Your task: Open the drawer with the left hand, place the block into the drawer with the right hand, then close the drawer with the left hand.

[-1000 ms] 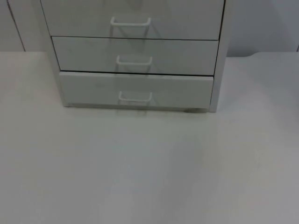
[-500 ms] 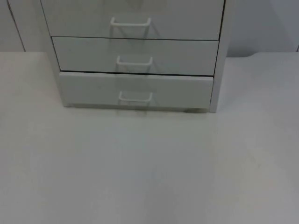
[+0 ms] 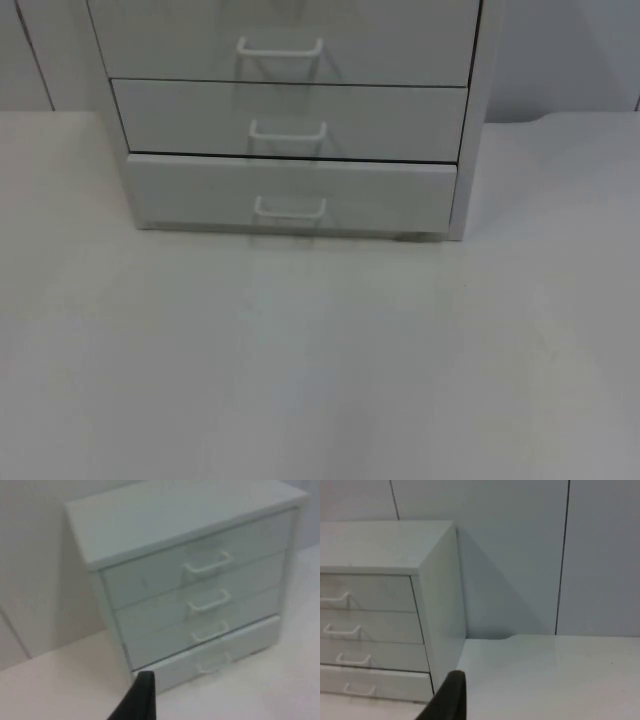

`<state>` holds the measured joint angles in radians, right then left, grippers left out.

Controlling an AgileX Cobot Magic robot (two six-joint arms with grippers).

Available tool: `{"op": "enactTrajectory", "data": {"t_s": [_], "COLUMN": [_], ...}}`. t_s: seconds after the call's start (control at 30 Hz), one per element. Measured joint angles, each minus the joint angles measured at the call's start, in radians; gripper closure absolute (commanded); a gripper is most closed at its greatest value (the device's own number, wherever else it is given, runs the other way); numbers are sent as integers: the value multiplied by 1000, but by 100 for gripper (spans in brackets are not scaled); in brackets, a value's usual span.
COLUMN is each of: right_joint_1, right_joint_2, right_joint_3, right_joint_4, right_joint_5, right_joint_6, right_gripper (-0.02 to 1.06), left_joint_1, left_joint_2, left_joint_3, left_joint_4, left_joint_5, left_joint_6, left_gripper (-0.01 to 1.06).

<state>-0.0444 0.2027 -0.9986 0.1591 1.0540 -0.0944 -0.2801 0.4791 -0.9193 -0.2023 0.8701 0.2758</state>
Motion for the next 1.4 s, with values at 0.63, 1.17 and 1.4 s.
{"op": "enactTrajectory", "data": {"t_s": [0.63, 1.17, 1.4], "right_joint_1": [0, 0, 0], "right_joint_2": [-194, -202, -200], "right_joint_3": [98, 337, 476], "right_joint_4": [22, -4, -63], "right_joint_5": [168, 130, 59], "right_joint_6": [-37, -85, -71], "right_gripper": [0, 0, 0], "left_joint_1": [0, 0, 0], "left_joint_2": [-314, -460, -464], "left_joint_3": [229, 337, 382], "left_joint_4": [81, 184, 222], "left_joint_5": [161, 217, 217], "left_joint_6": [-118, -248, -251], "left_gripper": [0, 0, 0]}}
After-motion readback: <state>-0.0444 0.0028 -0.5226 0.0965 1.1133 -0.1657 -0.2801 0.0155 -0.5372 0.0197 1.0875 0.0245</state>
